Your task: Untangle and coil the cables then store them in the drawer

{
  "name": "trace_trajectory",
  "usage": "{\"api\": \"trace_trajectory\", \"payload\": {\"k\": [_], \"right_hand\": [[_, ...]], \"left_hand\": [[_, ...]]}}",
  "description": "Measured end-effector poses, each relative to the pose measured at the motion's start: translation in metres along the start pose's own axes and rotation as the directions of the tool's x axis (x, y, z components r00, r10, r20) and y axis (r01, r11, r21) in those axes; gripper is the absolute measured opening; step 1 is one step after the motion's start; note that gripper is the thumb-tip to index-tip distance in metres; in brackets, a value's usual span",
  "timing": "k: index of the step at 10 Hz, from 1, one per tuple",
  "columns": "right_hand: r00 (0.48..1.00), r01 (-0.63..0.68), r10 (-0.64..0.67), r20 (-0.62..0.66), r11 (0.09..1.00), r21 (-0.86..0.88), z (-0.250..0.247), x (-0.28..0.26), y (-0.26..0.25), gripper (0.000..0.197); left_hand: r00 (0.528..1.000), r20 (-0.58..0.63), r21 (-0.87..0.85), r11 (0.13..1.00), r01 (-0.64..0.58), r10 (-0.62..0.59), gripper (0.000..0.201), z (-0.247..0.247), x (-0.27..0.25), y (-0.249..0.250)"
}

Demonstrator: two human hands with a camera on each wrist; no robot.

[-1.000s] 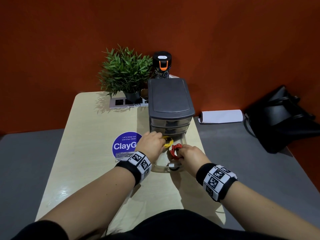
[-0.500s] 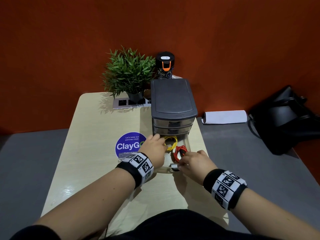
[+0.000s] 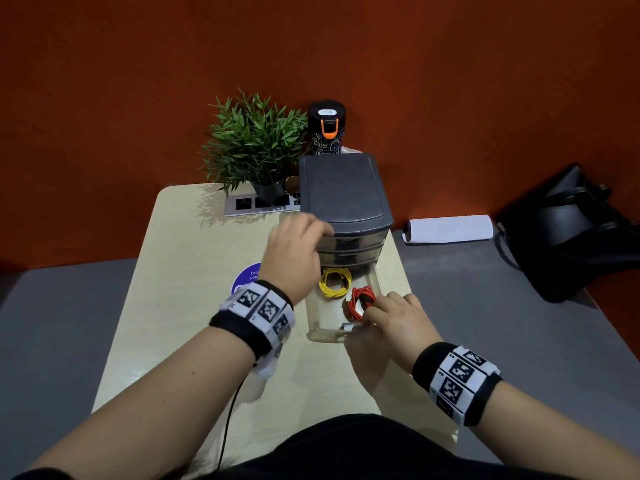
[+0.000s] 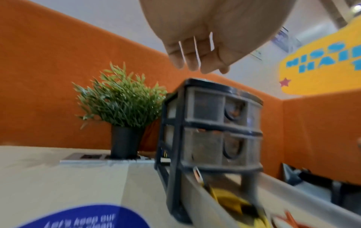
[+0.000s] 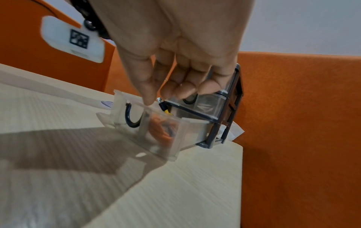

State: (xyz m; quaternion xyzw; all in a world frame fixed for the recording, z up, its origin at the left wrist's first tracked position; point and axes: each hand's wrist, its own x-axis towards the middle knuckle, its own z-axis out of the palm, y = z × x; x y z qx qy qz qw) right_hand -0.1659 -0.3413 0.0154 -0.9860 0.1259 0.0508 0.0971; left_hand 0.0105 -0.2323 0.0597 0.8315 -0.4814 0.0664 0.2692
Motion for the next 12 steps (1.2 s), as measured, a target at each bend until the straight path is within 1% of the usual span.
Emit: {"api": "trace_trajectory", "payload": {"k": [1,2,3,4,5,6,7,8,9,10,11,12], "right_hand": [[0.997,0.046,-0.045,0.064,0.999,-0.012,0.0,-0.005,-0.004,0.012],[0.973,0.062,-0.054,0.223,0.998,-0.03,0.004,-0.008,-0.006,0.027],[0.969,0.061,-0.036,0.246,0.994,-0.093,0.004,-0.003,-0.009,0.027],[0.976,0.026,-0.008,0.217,0.996,-0.082,0.001,0.01,-0.009,0.034],[0.979,-0.023,0.033,0.202,0.998,-0.052,-0.003,0.029,-0.008,0.038],[0.97,-0.086,0.088,0.227,0.996,-0.021,0.001,0.046,-0.004,0.041],[0.96,-0.143,0.136,0.245,0.99,0.011,0.006,0.056,-0.002,0.05],[0.948,-0.186,0.171,0.267,0.982,0.034,0.003,0.064,0.0,0.063],[0.944,-0.192,0.171,0.282,0.98,0.045,0.001,0.068,0.0,0.065],[0.934,-0.198,0.17,0.313,0.978,0.059,0.002,0.063,-0.001,0.066],[0.933,-0.207,0.172,0.317,0.975,0.08,0.007,0.057,0.003,0.055],[0.928,-0.23,0.189,0.321,0.969,0.095,0.006,0.037,0.01,0.038]], "left_hand": [[0.998,0.054,0.028,1.0,-0.01,0.009,0.065,-0.007,0.012,-0.011],[0.969,0.246,0.104,0.994,-0.027,0.0,0.076,-0.004,0.012,-0.017],[0.971,0.238,0.1,0.995,-0.008,-0.016,0.08,-0.002,0.012,-0.018],[0.971,0.239,0.093,0.996,-0.006,-0.016,0.082,-0.004,0.014,-0.02],[0.967,0.254,0.049,0.999,0.0,-0.013,0.083,-0.006,0.014,-0.025],[0.967,0.255,0.025,1.0,0.011,-0.017,0.081,-0.007,0.014,-0.026],[0.964,0.264,0.0,1.0,0.019,-0.018,0.078,-0.008,0.015,-0.025],[0.957,0.288,0.0,1.0,0.028,-0.027,0.079,-0.01,0.016,-0.026],[0.952,0.304,0.001,0.999,0.036,-0.035,0.084,-0.01,0.015,-0.027],[0.939,0.34,0.007,0.999,0.039,-0.039,0.087,-0.011,0.014,-0.025],[0.934,0.358,0.067,0.998,-0.014,-0.011,0.088,-0.016,0.012,-0.022],[0.974,0.228,0.033,0.999,-0.008,0.0,0.081,-0.02,-0.01,-0.024]]}}
